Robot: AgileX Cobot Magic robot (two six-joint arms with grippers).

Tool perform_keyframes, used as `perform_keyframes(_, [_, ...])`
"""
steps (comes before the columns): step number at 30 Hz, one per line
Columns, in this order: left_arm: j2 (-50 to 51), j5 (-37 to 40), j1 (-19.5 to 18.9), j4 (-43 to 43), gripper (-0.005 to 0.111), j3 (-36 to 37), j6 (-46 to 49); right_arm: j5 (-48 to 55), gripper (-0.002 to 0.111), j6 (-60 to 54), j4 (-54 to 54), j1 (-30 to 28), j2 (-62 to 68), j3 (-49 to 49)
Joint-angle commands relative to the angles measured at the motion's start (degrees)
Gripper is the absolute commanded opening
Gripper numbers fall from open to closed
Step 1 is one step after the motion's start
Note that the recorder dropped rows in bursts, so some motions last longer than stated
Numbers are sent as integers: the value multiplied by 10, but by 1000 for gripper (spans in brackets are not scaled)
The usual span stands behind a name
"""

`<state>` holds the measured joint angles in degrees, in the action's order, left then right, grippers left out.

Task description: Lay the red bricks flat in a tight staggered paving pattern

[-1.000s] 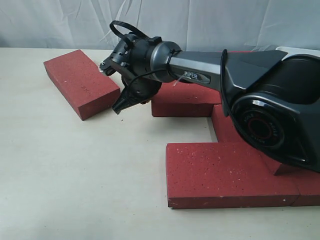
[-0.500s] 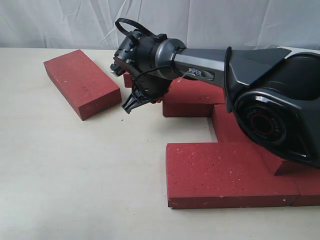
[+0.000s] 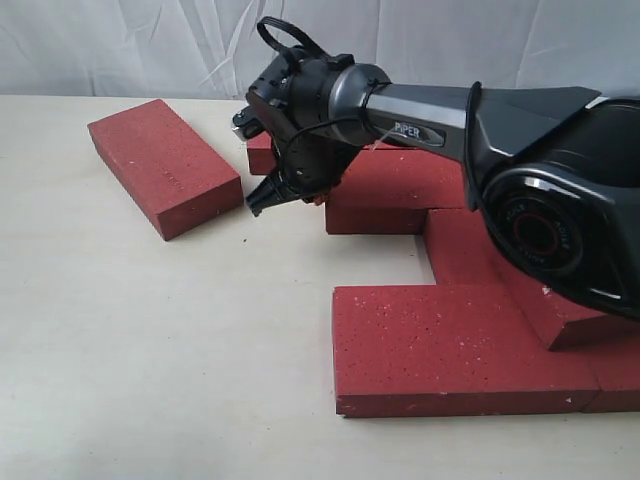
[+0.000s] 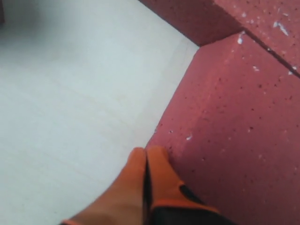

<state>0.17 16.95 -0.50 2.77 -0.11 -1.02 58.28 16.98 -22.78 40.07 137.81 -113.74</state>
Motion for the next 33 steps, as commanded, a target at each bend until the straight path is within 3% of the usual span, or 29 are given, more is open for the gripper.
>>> perform_keyframes(1, [-2, -6, 0, -4, 79, 1, 0, -56, -1, -5, 22, -16, 1, 3])
perform_keyframes(6, [-2, -6, 0, -4, 79, 1, 0, -95, -1, -7, 54, -16, -2, 3])
perform_keyframes(12, [-2, -6, 0, -4, 79, 1, 0, -47, -1, -28, 91, -16, -42, 3])
perform_keyframes(19, [-2, -6, 0, -4, 79, 1, 0, -34, -1, -120, 228, -16, -85, 45])
perform_keyframes(26, [-2, -6, 0, -4, 79, 1, 0, -150, -1, -120, 236, -16, -221, 282])
perform_keyframes(30, [-2, -6, 0, -4, 79, 1, 0, -135, -1, -119, 235, -19, -348, 370])
perform_keyframes(33, [-2, -6, 0, -4, 79, 1, 0, -136, -1, -118, 234, -60, -461, 457])
